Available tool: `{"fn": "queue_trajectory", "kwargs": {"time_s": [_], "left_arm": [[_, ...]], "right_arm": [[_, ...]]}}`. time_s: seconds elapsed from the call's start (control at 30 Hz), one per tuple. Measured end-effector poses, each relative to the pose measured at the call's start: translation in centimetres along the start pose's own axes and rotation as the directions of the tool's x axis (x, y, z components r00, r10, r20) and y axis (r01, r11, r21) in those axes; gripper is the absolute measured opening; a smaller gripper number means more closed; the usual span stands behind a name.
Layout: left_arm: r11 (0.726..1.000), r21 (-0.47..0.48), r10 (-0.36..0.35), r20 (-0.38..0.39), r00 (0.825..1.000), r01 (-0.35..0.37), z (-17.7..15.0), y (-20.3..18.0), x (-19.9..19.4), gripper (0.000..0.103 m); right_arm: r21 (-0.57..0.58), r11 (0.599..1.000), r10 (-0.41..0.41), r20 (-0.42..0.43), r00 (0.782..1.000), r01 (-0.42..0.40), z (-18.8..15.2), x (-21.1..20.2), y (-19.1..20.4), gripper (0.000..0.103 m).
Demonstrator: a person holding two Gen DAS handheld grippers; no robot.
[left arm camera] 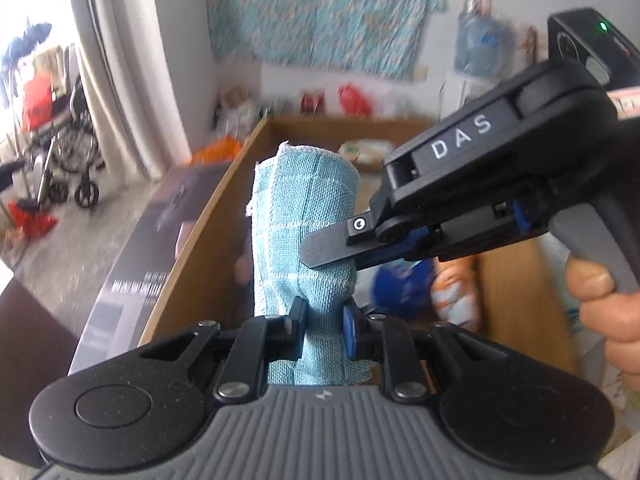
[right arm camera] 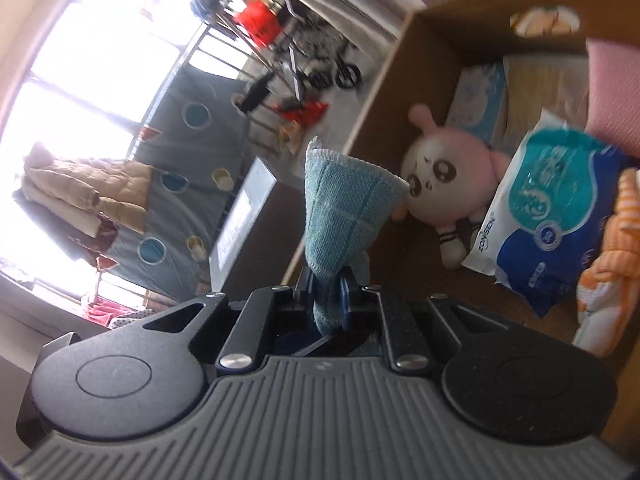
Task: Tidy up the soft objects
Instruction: 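Lift the blue-green towel and carry it over the box, then lower the towel beside the plush doll and open the right gripper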
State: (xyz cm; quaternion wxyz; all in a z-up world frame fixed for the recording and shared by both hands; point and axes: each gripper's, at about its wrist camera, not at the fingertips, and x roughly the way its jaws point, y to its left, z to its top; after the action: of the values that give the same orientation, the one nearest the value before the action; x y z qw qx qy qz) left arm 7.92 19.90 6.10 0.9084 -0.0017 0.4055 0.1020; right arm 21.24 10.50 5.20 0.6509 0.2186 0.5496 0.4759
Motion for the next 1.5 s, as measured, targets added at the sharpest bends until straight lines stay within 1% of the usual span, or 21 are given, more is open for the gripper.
{"fn": "queue_trajectory", "kwargs": {"time_s": [0.07,0.13,0.17,0.2,0.3,0.37,0.43,0.6,0.73,0.8,0.83,0.87,0.9,0.97,1.03,1.13,1.23,1.3,1.4,1.43,1.5], "left_arm": [[1.0,0.01,0.019,-0.03,0.999,-0.019,-0.1,0.8,1.0,0.02],[0.999,0.023,0.034,-0.053,0.998,-0.033,-0.6,1.5,1.5,0.022],[0.999,0.027,0.044,-0.064,0.997,-0.042,-0.6,1.8,1.8,0.029],[0.998,0.032,0.055,-0.068,0.996,-0.052,-0.5,2.0,2.0,0.032],[0.996,0.047,0.075,-0.052,0.996,-0.072,-0.7,1.8,2.1,0.036],[0.995,0.058,0.084,-0.033,0.996,-0.082,-0.9,1.9,1.8,0.039],[0.995,0.063,0.077,-0.023,0.997,-0.075,-1.0,2.3,1.8,0.039],[0.997,0.059,0.048,-0.031,0.998,-0.046,-1.5,2.7,2.1,0.041],[0.998,0.053,0.039,-0.036,0.999,-0.037,-1.7,2.9,2.3,0.045],[0.998,0.052,0.035,-0.034,0.999,-0.033,-1.8,3.0,2.3,0.05],[0.998,0.053,0.034,-0.03,0.999,-0.032,-1.9,3.0,2.2,0.051],[0.998,0.052,0.032,-0.025,0.999,-0.031,-2.0,3.0,2.0,0.055],[0.998,0.051,0.031,-0.02,0.999,-0.03,-2.0,3.0,1.9,0.056],[0.998,0.047,0.03,-0.012,0.999,-0.03,-2.2,2.9,1.7,0.057],[0.999,0.042,0.032,-0.005,0.999,-0.031,-2.3,2.8,1.3,0.058],[0.999,0.03,0.024,0.015,1.0,-0.025,-2.4,2.7,0.4,0.063],[1.0,0.022,0.021,0.057,0.998,-0.023,-2.5,2.3,-0.9,0.071],[0.999,0.024,0.027,0.094,0.995,-0.03,-2.6,1.8,-2.0,0.078],[0.999,0.022,0.029,0.145,0.989,-0.032,-2.7,0.6,-4.0,0.083],[0.999,0.026,0.019,0.161,0.987,-0.024,-2.7,0.1,-4.7,0.084],[0.999,0.033,0.0,0.19,0.982,-0.007,-2.8,-1.0,-5.9,0.091]], "right_arm": [[0.046,0.999,-0.004,-0.037,0.999,0.005,0.8,1.9,-0.8,0.011],[0.073,0.997,-0.013,-0.063,0.998,0.017,1.5,3.4,-1.3,0.011],[0.088,0.996,-0.016,-0.075,0.997,0.022,1.8,4.2,-1.6,0.011],[0.103,0.994,-0.021,-0.088,0.996,0.03,1.9,5.0,-2.0,0.011],[0.15,0.987,-0.034,-0.138,0.99,0.055,2.4,7.2,-3.4,0.011],[0.159,0.984,-0.049,-0.169,0.984,0.076,2.2,8.4,-3.9,0.011],[0.159,0.982,-0.07,-0.192,0.979,0.102,2.0,9.4,-4.2,0.011],[0.159,0.976,-0.108,-0.233,0.966,0.147,1.5,11.2,-4.7,0.012],[0.158,0.969,-0.146,-0.246,0.958,0.189,1.3,12.2,-5.0,0.016],[0.156,0.968,-0.153,-0.251,0.956,0.196,1.2,12.2,-5.0,0.027],[0.157,0.965,-0.165,-0.253,0.953,0.208,1.3,11.9,-4.8,0.039],[0.145,0.965,-0.177,-0.247,0.953,0.217,1.2,11.8,-4.6,0.047],[0.123,0.969,-0.183,-0.231,0.955,0.216,1.2,11.4,-4.2,0.048],[0.099,0.971,-0.192,-0.21,0.959,0.216,1.1,10.8,-3.4,0.055],[0.079,0.975,-0.188,-0.185,0.965,0.205,0.9,10.1,-2.5,0.056],[0.04,0.982,-0.178,-0.141,0.974,0.185,0.5,8.9,-1.2,0.061],[0.01,0.987,-0.156,-0.088,0.984,0.158,0.1,7.0,0.1,0.066],[-0.012,0.99,-0.141,-0.043,0.989,0.14,-0.3,5.1,0.8,0.067],[-0.041,0.996,-0.083,0.03,0.996,0.084,-0.7,1.6,1.1,0.071],[-0.057,0.996,-0.064,0.059,0.996,0.067,-1.0,0.2,1.4,0.073],[-0.095,0.994,-0.034,0.119,0.992,0.045,-1.9,-3.2,1.4,0.075]]}}
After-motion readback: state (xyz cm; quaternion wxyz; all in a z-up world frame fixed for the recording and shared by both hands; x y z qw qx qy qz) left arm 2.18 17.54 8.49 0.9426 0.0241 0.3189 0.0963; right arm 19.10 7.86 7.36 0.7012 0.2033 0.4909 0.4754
